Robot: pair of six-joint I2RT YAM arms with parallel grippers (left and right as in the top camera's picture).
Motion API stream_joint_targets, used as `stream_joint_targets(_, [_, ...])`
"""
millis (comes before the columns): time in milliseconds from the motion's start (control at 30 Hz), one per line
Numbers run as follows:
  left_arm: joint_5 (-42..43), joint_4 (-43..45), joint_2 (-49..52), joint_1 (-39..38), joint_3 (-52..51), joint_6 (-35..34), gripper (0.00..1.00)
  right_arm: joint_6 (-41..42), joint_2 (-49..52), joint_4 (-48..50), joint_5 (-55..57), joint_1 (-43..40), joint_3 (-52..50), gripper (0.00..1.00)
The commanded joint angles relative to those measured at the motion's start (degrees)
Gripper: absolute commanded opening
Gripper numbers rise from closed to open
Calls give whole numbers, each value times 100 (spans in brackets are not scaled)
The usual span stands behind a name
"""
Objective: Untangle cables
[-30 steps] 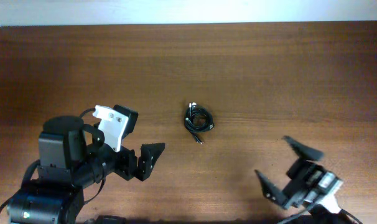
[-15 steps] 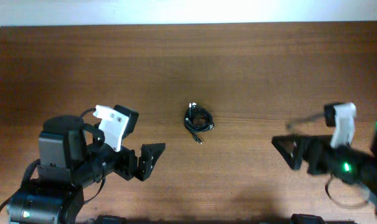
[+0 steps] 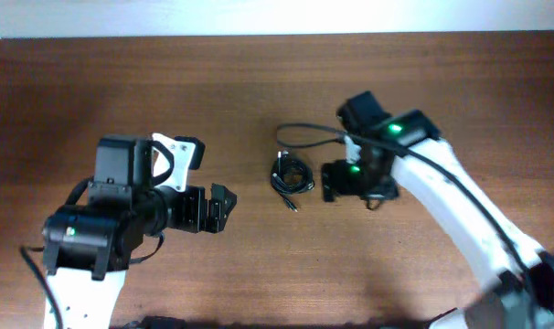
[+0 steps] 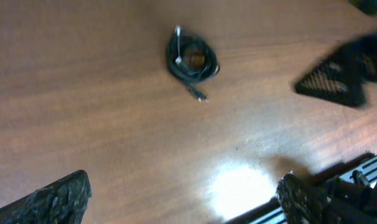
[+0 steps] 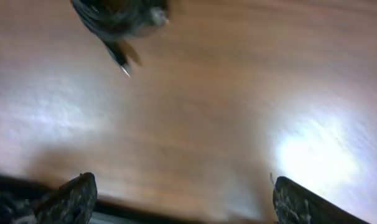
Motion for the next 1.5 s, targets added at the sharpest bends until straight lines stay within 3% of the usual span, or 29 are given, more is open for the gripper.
stream_joint_targets(0, [-240,-4,186,-13,52,-61,99,44,588,793,-1117,44,50,87])
stream_joint_targets(67, [-254,0,273,-13,52,-63,99,46,859,1329,-1497,46,50,82])
stream_joint_targets(233, [-254,4,483,-13,52,-61,99,70,1322,2157,-1259,55,48,48])
stream_joint_targets(433, [-251,66,518,-13,52,-61,99,136,1552,2498,-520,212,48,45])
stream_joint_targets(633, [-251,81,518,-13,52,-61,99,997,1873,2544,481,420,44,37])
stream_joint_targets(1100, [-251,129,518,-13,52,-61,99,990,2249,2809,476,549,44,26])
stream_joint_targets(1200, [-251,144,518,-13,52,-61,99,988,2367,2850,514,549,44,16])
stream_joint_targets(1267, [-249,160,518,-13,52,-61,99,988,2374,2857,518,549,44,4])
stream_joint_targets(1467, [-251,153,518,-13,52,-61,99,820,2059,2124,321,520,739,4])
